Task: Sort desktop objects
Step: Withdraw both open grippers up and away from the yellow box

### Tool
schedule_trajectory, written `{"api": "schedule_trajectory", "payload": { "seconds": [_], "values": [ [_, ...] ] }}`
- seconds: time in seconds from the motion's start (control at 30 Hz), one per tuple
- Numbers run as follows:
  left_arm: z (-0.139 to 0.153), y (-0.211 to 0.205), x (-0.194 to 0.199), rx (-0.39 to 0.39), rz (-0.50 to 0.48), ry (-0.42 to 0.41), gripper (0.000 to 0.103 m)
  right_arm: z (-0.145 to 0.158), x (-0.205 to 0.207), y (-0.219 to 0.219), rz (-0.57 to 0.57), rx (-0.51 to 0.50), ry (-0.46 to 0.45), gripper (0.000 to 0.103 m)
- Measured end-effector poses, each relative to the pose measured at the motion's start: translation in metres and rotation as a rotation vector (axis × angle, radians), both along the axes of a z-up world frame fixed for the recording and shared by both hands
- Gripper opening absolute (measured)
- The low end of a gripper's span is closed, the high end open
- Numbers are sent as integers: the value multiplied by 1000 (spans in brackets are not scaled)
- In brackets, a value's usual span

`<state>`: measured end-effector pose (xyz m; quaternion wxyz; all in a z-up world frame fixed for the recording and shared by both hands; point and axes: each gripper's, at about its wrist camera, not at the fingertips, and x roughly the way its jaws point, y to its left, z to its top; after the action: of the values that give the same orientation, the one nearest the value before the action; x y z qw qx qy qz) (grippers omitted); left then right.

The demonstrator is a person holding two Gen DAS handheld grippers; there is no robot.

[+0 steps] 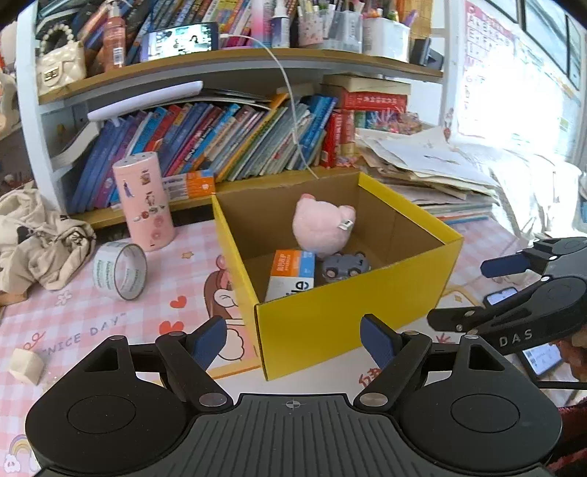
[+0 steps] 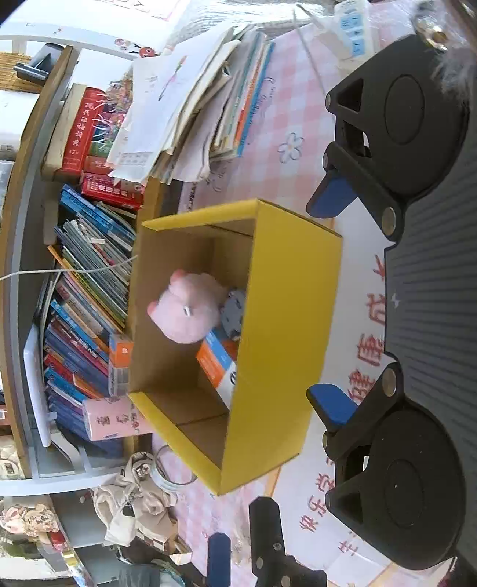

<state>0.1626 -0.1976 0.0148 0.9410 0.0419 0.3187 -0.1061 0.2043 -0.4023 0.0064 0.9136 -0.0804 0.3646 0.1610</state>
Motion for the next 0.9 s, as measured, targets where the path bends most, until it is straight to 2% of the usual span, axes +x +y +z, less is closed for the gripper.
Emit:
{"api": "schedule_trajectory", "payload": {
  "seconds": [0.33, 0.9],
  "values": [
    [-4, 28, -11, -9, -54, 31, 82, -3, -22, 29, -49, -26, 30, 98],
    [-12, 85, -36, -4, -124, 95, 86, -8, -56, 96, -66, -68, 66, 98]
  ]
}}
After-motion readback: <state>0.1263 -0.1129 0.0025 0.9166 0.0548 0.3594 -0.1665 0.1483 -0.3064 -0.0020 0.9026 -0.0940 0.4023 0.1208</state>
